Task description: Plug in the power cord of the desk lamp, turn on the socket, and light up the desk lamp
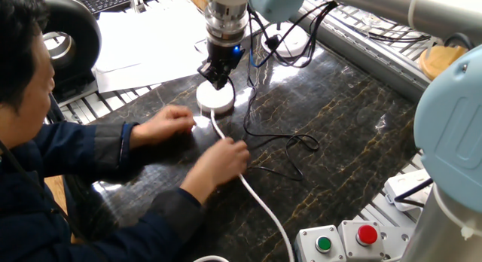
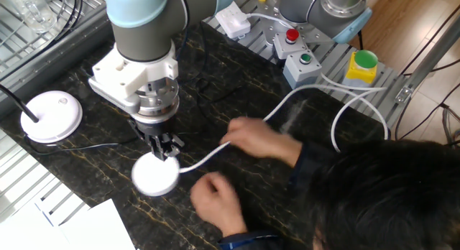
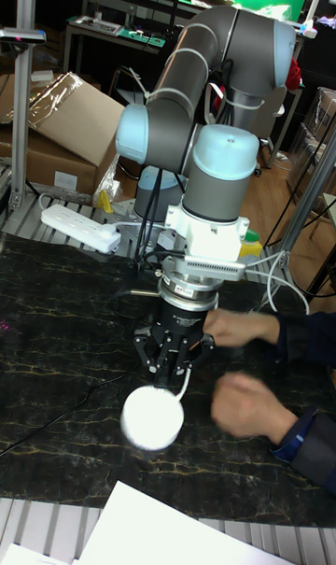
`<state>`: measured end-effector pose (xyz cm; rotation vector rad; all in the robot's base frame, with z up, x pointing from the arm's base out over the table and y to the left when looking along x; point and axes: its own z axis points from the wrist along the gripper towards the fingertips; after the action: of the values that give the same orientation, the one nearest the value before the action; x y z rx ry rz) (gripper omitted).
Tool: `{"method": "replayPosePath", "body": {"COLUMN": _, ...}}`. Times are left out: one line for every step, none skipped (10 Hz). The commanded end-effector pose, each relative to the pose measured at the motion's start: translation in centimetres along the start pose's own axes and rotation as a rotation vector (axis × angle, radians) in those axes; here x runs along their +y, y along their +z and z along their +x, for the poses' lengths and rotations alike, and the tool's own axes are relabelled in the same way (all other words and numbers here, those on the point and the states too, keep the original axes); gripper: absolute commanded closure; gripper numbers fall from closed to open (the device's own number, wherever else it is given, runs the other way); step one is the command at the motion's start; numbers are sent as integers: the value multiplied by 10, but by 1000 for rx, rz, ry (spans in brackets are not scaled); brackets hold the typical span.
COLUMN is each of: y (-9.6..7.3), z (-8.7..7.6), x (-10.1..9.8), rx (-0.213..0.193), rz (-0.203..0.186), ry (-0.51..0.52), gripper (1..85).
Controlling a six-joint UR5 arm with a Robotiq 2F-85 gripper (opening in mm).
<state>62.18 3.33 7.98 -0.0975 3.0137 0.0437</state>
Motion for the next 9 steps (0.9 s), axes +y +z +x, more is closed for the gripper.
{"method": "replayPosePath", "body": {"y": -5, "z": 11, "x": -4, "rx": 46, "rz": -1, "ry": 28, "gripper": 847}}
{"method": "replayPosePath", "body": {"y": -6, "z": 20, "x": -9, "rx": 79, "rz": 19, "ry": 19, "gripper": 847}}
{"method": "replayPosePath", "body": {"y": -7, "z": 28, "x": -8, "rx": 112, "rz": 13, "ry": 45, "gripper": 847}}
{"method": "replayPosePath", "body": {"y": -7, "z": 34, "x": -7, "rx": 133, "rz": 15, "ry": 77, "gripper": 847}}
{"method": "replayPosePath", "body": {"y": -7, "z": 35, "x": -7, "rx": 139, "rz": 14, "ry": 93, "gripper": 847}}
{"method": "replayPosePath", "body": {"y": -7, "z": 34, "x": -3, "rx": 134, "rz": -1, "ry": 97, "gripper": 847}}
{"method": "replayPosePath", "body": {"y": -7, "z": 30, "x": -3, "rx": 121, "rz": -1, "ry": 95, "gripper": 847}}
{"method": "replayPosePath", "body": {"y": -6, "z": 27, "x": -3, "rx": 110, "rz": 0, "ry": 104, "gripper": 847}}
{"method": "replayPosePath", "body": {"y": 5, "z": 21, "x": -10, "rx": 98, "rz": 20, "ry": 102, "gripper": 847}}
